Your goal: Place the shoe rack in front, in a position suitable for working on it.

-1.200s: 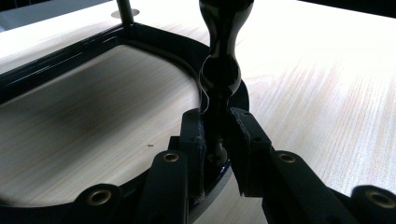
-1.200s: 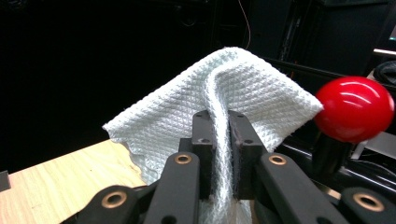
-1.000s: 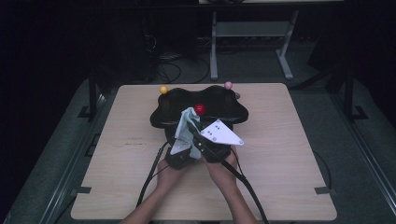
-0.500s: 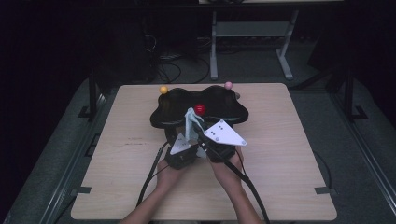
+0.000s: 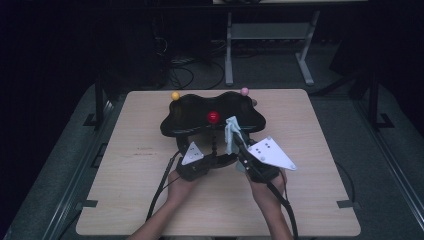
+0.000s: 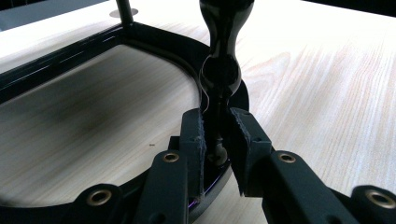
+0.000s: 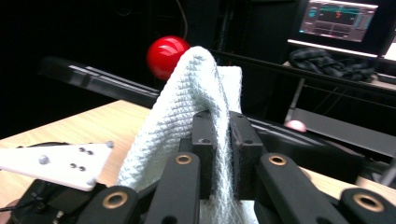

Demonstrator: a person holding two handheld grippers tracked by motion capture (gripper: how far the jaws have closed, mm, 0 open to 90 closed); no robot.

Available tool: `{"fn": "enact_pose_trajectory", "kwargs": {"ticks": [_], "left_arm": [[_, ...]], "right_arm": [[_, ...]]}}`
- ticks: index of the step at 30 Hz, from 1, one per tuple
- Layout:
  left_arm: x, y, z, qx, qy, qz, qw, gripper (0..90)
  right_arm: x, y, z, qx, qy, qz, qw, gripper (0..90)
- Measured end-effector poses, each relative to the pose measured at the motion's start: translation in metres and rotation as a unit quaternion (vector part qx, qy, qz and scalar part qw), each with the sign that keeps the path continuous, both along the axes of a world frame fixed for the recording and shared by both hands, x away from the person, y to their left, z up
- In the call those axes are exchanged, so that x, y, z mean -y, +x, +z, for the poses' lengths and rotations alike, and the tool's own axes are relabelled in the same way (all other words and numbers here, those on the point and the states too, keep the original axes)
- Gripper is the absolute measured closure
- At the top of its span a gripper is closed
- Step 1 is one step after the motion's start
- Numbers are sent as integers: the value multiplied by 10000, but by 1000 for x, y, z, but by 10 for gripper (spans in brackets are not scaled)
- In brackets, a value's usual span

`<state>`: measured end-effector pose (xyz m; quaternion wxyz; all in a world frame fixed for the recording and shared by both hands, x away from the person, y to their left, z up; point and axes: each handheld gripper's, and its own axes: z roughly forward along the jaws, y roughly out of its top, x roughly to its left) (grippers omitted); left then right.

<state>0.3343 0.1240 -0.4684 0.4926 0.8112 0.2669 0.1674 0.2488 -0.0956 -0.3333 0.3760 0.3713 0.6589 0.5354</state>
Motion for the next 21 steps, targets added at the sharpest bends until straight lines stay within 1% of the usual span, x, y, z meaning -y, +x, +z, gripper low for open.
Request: {"fn": "enact_pose_trajectory", "kwargs": {"ticks": [1, 5, 7, 8, 9, 10, 11, 13, 14, 15, 17, 20, 21], "left_arm": [[-1, 0, 0, 26, 56, -12, 10000, 756], [-2, 1, 1, 14, 64, 15, 10000, 756], [-2, 1, 1, 24, 74, 24, 10000, 756], [-2, 1, 1, 57, 92, 44, 9999, 756], [-1, 1, 1, 67, 124, 49, 9999, 756], [-2, 1, 1, 68, 122, 45, 9999, 756], [-2, 1, 0, 69, 86, 38, 9999, 756], [-2, 1, 1, 53, 111, 31, 9999, 756], [-2, 1, 1, 54, 87, 37, 9999, 756], [-3, 2, 1, 56, 91, 36, 9999, 756], [-4, 2, 1, 48, 85, 27, 9999, 756], [-3, 2, 1, 30, 94, 48, 9999, 756], [-3, 1, 1, 34, 101, 55, 9999, 756]], "right_arm": [[4, -1, 1, 33, -12, -62, 10000, 826], [20, -4, 2, 61, 96, -265, 9996, 826], [26, -3, 1, 38, 218, -354, 9991, 826], [27, -2, 0, 23, 292, -354, 9989, 826], [26, -2, -1, 6, 367, -318, 9988, 826], [22, -2, -2, 12, 376, -239, 9990, 826], [18, -2, -3, 9, 350, -181, 9992, 825], [8, -1, -5, 24, 209, -102, 9997, 825], [7, -1, -6, 52, 188, -116, 9997, 825], [8, 0, -6, 50, 241, -109, 9996, 825], [17, -1, -6, 52, 336, -198, 9992, 825], [34, 1, -6, 37, 410, -518, 9978, 825], [38, 3, -6, 21, 463, -574, 9973, 825]]}}
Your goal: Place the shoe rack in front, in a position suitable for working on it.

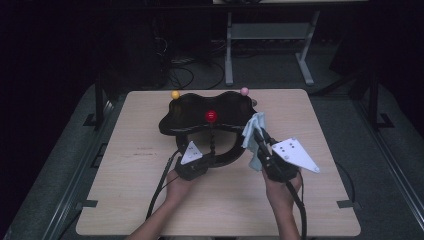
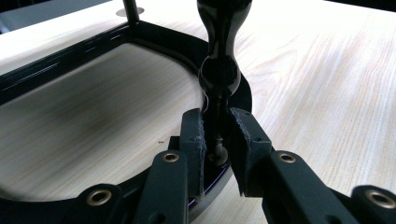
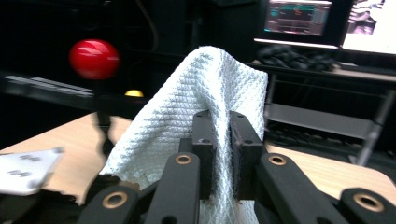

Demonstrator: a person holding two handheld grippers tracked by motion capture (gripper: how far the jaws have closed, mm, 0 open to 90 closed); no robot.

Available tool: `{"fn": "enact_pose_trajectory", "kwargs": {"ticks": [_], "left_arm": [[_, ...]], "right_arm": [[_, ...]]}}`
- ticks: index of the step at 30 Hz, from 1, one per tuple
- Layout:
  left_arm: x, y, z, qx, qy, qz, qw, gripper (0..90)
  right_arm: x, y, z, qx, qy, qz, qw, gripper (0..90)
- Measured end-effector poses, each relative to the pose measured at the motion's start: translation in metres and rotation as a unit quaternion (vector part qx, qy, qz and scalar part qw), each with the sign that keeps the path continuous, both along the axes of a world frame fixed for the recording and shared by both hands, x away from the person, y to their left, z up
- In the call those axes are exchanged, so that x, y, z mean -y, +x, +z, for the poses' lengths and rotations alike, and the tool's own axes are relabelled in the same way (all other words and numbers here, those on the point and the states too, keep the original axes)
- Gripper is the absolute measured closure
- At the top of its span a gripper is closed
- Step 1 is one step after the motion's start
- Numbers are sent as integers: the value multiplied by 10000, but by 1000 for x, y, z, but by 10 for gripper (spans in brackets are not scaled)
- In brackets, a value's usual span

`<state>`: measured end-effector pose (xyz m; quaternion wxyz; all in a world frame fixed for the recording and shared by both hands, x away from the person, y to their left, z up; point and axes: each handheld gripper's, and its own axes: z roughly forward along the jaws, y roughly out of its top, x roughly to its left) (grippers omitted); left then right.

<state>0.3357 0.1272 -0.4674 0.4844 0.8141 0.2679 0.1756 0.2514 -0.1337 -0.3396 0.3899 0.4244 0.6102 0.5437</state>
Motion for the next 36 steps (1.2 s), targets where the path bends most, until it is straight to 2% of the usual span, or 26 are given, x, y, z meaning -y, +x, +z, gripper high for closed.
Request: {"fn": "enact_pose_trajectory", "kwargs": {"ticks": [3, 5, 7, 9, 14, 17, 19, 21, 24, 27, 28, 30, 32, 33, 34, 36], "left_arm": [[0, 1, 0, 21, 1, 4, 10000, 756], [0, 1, -1, 11, -29, 2, 10000, 756], [-1, 1, -1, 23, -23, 28, 10000, 756], [-3, 2, -1, -17, -59, 32, 10000, 755], [-6, 3, -1, -11, -48, 86, 10000, 755], [-9, 4, 0, 3, -15, 176, 9998, 754], [-12, 5, 0, -28, -39, 202, 9998, 755], [-14, 6, 0, -34, -52, 218, 9997, 755], [-14, 6, 0, -9, -23, 233, 9997, 755], [-14, 6, 0, -10, -26, 242, 9997, 755], [-15, 6, 0, -15, -31, 251, 9997, 755], [-16, 7, 0, -15, -44, 284, 9996, 755], [-19, 8, 0, -18, -34, 318, 9995, 754], [-19, 8, 0, -28, -46, 324, 9995, 755], [-20, 8, 0, -26, -38, 322, 9995, 755], [-19, 8, 0, -19, -34, 339, 9994, 755]], "right_arm": [[1, 4, -1, -81, 117, 79, 9999, 825], [-5, 2, 0, -88, 219, 338, 9991, 825], [-11, 1, 0, -68, 83, 412, 9991, 825], [-7, 3, 0, -103, 149, 453, 9988, 825], [10, 11, -5, -243, 226, 157, 9993, 825], [6, 12, -6, -267, 356, 234, 9987, 824], [-2, 10, -6, -276, 409, 459, 9977, 824], [-7, 9, -5, -281, 323, 575, 9974, 824], [-1, 13, -5, -280, 282, 472, 9981, 824], [9, 21, -6, -383, 378, 298, 9981, 824], [10, 23, -7, -410, 463, 319, 9976, 824], [6, 21, -7, -394, 414, 314, 9979, 824], [1, 18, -6, -361, 397, 493, 9973, 824], [-1, 17, -6, -347, 308, 515, 9976, 824], [-2, 17, -6, -326, 235, 518, 9978, 824], [2, 21, -6, -360, 245, 448, 9980, 824]]}}
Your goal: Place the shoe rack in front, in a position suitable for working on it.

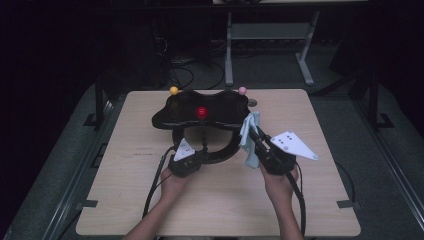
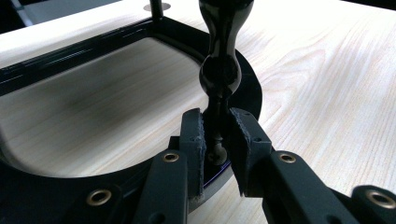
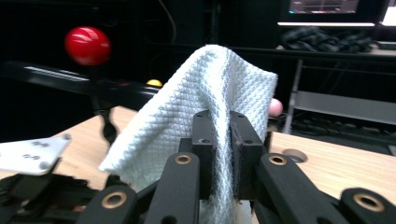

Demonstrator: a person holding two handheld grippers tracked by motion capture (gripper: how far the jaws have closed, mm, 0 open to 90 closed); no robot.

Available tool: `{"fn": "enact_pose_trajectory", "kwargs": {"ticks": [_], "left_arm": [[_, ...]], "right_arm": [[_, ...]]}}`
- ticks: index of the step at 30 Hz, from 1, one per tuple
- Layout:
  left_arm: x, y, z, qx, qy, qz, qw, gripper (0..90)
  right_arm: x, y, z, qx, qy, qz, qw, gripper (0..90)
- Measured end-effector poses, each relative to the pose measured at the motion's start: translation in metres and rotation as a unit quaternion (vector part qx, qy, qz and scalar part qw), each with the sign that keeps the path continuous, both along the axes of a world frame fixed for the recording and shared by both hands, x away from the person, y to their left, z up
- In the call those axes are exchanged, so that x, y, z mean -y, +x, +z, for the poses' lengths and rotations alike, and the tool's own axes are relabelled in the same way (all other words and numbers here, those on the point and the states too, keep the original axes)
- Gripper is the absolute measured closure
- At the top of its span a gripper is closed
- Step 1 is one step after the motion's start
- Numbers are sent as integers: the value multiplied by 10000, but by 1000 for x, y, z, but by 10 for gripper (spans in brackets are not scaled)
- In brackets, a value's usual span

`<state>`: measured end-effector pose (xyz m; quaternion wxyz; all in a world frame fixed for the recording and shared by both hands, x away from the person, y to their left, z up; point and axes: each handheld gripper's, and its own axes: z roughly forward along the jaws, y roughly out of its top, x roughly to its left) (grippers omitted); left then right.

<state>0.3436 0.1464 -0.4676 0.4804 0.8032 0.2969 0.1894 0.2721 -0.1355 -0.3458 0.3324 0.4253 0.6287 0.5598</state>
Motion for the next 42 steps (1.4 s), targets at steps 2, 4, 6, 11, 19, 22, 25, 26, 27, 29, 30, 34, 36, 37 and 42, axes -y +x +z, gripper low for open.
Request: {"fn": "enact_pose_trajectory", "kwargs": {"ticks": [2, 4, 6, 11, 19, 22, 25, 26, 27, 29, 30, 34, 36, 37, 42], "left_arm": [[0, 0, 0, -3, -5, -3, 10000, 755], [-1, 0, 0, 3, 22, 1, 10000, 755], [-4, 1, 0, 3, 4, 47, 10000, 754], [-9, 3, 0, -38, -17, 129, 9999, 754], [-12, 5, 1, -38, -84, 401, 9992, 684], [-11, 5, 2, -22, -105, 502, 9987, 682], [-10, 3, 4, 25, -143, 571, 9983, 675], [-10, 3, 4, 46, -157, 586, 9981, 675], [-9, 2, 5, 56, -167, 597, 9981, 675], [-10, 2, 5, 64, -135, 619, 9980, 670], [-9, 2, 6, 64, -155, 628, 9979, 670], [-9, 2, 6, 56, -156, 704, 9974, 654], [-9, 2, 6, 28, -175, 759, 9970, 646], [-8, 2, 6, 21, -184, 781, 9968, 639], [-8, 1, 6, 16, -203, 903, 9957, 600]], "right_arm": [[5, 5, -2, -58, 57, -83, 9999, 824], [5, 5, -3, -68, 92, -94, 9999, 824], [-1, 2, -4, -58, 95, -48, 9999, 824], [-9, -2, -7, -30, 64, 177, 9998, 824], [-14, -2, -7, -14, 88, 301, 9995, 823], [-15, -2, -10, 3, 113, 377, 9992, 823], [-13, -2, -18, -23, 213, 393, 9990, 823], [-13, -3, -21, -39, 242, 396, 9989, 823], [-12, -3, -24, -61, 281, 411, 9987, 823], [-11, -2, -33, -130, 314, 399, 9986, 822], [-10, -1, -37, -178, 301, 382, 9987, 821], [-12, 5, -59, -453, 187, 390, 9980, 820], [-13, 11, -70, -631, 112, 370, 9973, 820], [-14, 15, -74, -714, 76, 357, 9968, 819], [-19, 26, -87, -948, -102, 361, 9948, 819]]}}
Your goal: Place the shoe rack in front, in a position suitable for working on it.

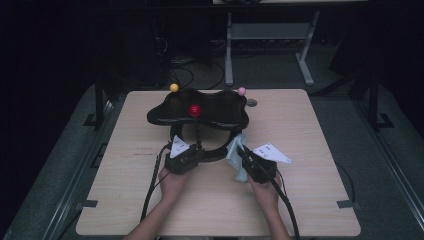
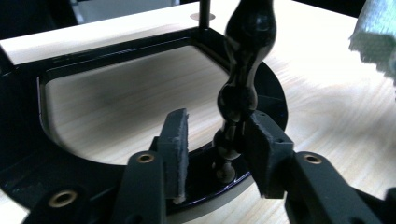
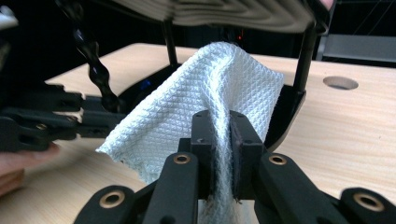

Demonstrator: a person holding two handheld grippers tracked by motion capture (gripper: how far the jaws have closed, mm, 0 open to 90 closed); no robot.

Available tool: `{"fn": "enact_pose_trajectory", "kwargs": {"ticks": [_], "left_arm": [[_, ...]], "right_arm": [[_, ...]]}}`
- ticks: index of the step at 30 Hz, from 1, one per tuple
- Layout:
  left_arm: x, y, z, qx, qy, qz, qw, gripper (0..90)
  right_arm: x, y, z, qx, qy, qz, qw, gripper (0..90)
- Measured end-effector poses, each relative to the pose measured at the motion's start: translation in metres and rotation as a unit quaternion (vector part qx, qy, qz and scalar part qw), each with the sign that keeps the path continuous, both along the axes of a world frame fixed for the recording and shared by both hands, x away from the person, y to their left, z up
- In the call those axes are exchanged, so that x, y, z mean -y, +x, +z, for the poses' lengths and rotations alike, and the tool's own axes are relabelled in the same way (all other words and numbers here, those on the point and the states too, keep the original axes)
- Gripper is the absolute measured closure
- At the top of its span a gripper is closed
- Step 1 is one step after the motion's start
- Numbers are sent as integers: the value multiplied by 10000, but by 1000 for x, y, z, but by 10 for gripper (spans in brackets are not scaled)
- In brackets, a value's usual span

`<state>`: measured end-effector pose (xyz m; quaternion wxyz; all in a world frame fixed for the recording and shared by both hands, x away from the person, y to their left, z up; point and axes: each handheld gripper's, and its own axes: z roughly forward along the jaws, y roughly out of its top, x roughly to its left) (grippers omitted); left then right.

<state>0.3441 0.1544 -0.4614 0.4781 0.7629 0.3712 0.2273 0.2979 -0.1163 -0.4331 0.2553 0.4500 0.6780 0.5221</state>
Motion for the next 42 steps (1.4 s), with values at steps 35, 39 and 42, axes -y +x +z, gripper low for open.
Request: {"fn": "enact_pose_trajectory", "kwargs": {"ticks": [35, 39, 42], "left_arm": [[-71, 2, 4, -66, -423, 1254, 9912, 725], [-72, 4, 4, -12, -421, 1331, 9902, 679], [-70, 5, 5, 54, -276, 1283, 9913, 739]], "right_arm": [[-84, 70, -34, -708, -564, 595, 9941, 819], [-89, 73, -40, -772, -526, 589, 9939, 808], [-90, 75, -40, -770, -552, 600, 9937, 807]]}}
